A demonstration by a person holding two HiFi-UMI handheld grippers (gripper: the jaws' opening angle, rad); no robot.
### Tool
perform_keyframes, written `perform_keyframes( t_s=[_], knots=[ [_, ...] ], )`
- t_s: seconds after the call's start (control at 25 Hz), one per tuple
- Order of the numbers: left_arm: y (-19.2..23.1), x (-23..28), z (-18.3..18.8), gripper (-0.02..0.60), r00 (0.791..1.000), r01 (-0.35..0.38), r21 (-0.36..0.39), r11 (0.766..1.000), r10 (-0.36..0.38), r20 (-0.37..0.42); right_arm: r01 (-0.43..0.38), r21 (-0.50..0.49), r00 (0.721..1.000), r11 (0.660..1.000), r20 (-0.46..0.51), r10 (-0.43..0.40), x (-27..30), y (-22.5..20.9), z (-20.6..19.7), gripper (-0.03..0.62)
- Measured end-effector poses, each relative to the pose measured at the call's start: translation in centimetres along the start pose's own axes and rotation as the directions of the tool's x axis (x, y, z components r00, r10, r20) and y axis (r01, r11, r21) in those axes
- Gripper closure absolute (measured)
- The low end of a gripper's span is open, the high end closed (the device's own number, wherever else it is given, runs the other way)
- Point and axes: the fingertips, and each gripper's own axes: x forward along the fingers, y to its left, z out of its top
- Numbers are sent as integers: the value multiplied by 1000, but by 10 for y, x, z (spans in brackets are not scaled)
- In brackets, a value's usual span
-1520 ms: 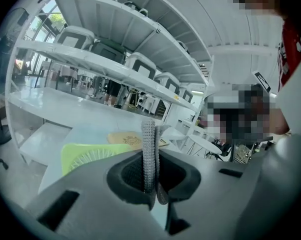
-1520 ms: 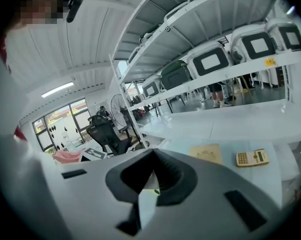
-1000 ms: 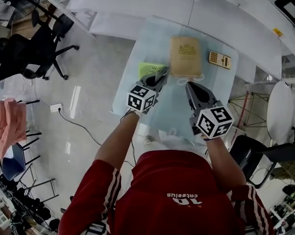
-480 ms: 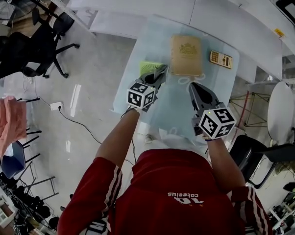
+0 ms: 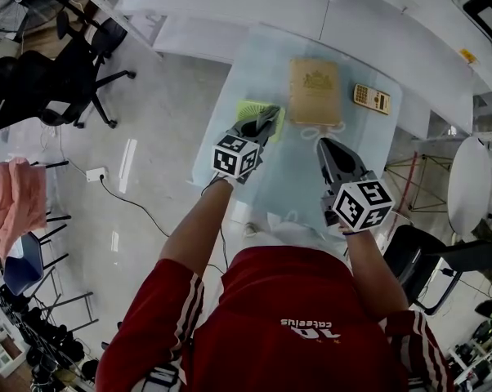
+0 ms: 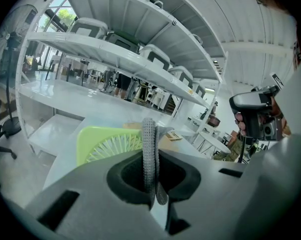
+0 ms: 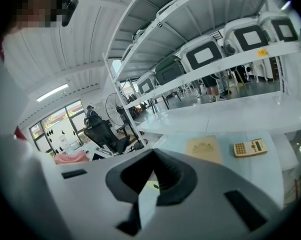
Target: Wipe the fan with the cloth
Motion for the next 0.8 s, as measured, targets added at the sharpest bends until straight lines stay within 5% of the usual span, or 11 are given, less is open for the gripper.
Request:
perform_keyframes(
  t_s=[0.8],
  knots=[
    [36, -35, 3, 555, 997, -73, 13, 997, 73, 15, -16, 1, 1000, 1000, -9, 16, 0, 16, -4, 588]
  ],
)
